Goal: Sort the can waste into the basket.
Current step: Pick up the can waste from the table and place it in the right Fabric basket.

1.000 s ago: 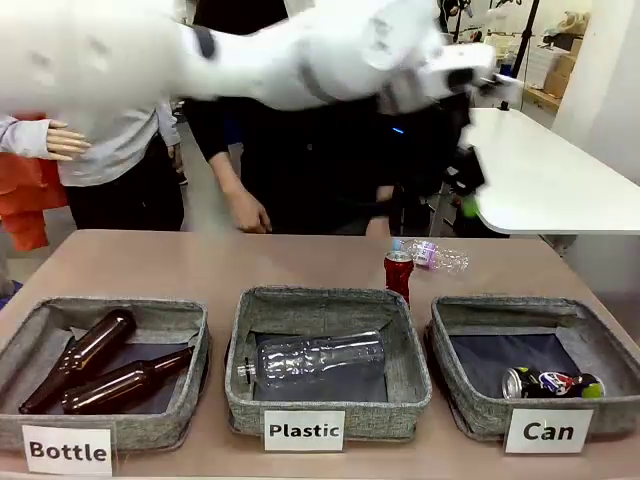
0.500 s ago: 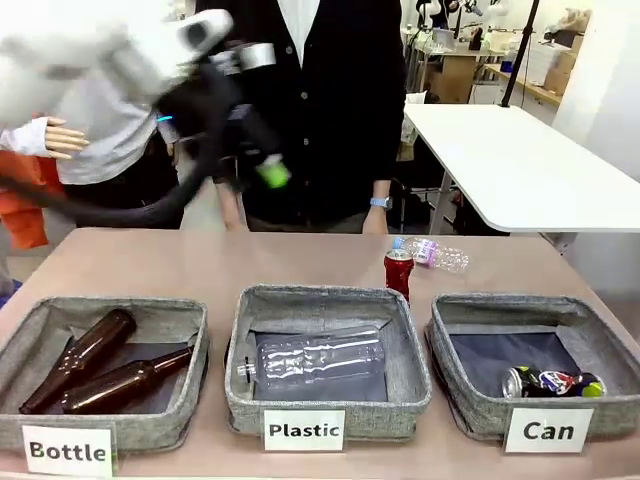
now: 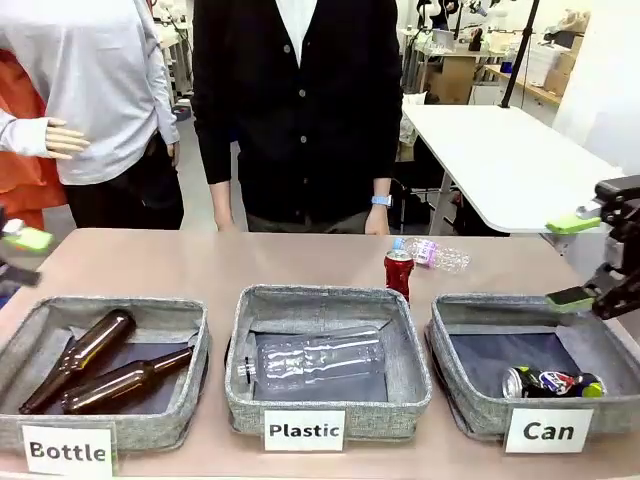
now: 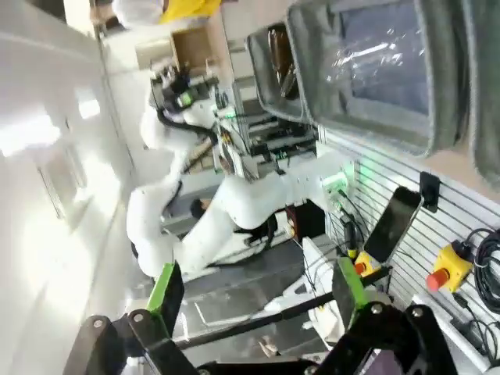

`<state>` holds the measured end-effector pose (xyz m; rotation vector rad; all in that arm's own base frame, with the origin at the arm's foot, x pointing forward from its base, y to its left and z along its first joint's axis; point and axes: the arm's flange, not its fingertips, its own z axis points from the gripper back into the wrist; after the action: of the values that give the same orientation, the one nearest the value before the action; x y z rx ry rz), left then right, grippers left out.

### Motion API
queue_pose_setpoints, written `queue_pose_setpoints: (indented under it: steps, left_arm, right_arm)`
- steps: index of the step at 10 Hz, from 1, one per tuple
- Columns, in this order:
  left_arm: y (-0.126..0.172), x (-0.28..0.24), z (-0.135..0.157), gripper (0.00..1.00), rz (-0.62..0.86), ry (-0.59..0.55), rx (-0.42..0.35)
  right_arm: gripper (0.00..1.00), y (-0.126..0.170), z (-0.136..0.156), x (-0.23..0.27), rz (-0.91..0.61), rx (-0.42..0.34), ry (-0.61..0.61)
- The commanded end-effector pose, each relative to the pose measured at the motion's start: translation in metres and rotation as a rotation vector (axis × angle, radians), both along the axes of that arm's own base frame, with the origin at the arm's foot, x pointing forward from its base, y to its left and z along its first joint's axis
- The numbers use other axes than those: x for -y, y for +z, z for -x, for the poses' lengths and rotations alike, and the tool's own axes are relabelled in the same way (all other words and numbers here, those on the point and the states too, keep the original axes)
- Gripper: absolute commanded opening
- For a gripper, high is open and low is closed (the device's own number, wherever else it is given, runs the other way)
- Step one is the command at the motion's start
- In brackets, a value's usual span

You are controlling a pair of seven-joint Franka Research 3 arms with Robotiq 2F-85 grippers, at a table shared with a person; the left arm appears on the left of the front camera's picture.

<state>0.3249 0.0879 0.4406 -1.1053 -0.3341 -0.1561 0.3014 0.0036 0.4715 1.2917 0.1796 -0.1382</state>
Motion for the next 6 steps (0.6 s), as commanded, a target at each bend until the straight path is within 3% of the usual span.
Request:
queue_pose_setpoints:
  steps: [1, 2, 6]
  left_arm:
    - [-0.021, -0.005, -0.008, 1.00, 0.218, 0.123, 0.100]
    - [0.000, 0.000, 0.000, 1.00, 0.000, 0.000, 0.000]
    - [0.000, 0.000, 0.000, 1.00, 0.000, 0.000, 0.000]
  right_arm:
    - [1.00, -0.018, 0.020, 0.003, 0.035, 0.074, -0.181]
    - [1.00, 0.000, 0.000, 0.000, 0.000, 0.000, 0.000]
    - [1.00, 0.000, 0.000, 0.000, 0.000, 0.000, 0.000]
